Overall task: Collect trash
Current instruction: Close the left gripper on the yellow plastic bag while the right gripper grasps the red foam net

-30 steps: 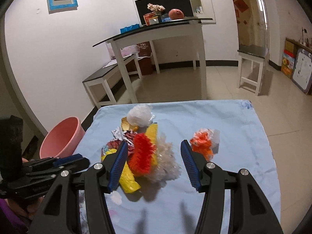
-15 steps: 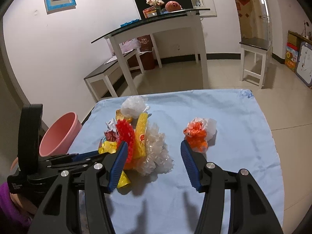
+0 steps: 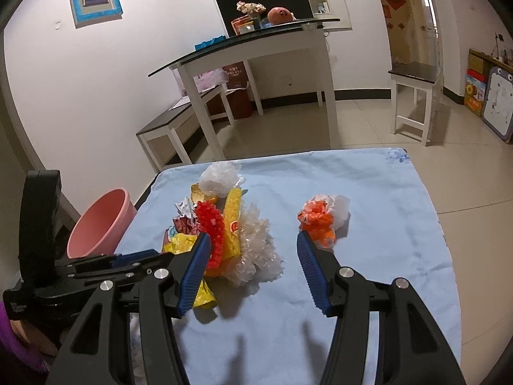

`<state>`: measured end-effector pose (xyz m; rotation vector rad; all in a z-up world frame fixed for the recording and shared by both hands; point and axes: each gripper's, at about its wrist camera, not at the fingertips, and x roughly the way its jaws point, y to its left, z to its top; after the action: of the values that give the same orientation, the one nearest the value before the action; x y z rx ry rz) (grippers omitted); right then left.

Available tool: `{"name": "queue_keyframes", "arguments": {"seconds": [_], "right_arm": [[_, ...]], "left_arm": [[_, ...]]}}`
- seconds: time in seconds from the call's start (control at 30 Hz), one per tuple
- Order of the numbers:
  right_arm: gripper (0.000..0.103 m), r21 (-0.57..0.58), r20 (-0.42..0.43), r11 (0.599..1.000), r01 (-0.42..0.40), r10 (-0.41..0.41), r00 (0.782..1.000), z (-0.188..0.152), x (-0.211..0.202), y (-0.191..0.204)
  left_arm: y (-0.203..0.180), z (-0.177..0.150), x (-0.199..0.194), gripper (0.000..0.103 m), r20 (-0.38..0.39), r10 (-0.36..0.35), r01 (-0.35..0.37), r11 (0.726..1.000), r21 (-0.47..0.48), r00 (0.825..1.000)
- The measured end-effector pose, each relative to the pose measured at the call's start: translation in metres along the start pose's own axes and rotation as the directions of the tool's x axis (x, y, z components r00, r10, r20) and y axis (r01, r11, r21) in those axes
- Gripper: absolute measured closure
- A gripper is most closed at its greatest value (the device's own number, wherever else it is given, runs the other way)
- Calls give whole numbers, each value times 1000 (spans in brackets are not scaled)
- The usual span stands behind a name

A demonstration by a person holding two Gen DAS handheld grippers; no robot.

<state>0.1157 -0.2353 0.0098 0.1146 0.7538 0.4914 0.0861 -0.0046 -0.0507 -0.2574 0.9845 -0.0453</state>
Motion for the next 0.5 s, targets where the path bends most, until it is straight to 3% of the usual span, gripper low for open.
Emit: {"name": "queue_keyframes", "arguments": {"seconds": [0.27, 0.4, 0.5], "right_arm": [[47, 0, -23, 1000, -8, 8, 1000, -5, 1, -4], [47, -1, -29, 1000, -13, 13, 999, -4, 3, -5], [47, 4, -36, 1000, -29, 29, 999, -4, 6, -4]], "left_arm": [[-9, -5, 26, 68, -51, -7, 6, 1000, -24, 999], [-10, -6, 32, 86, -51, 0, -1, 1000, -12, 999], [-8, -2, 22, 95, -32, -33, 33, 999, 7, 999]]}}
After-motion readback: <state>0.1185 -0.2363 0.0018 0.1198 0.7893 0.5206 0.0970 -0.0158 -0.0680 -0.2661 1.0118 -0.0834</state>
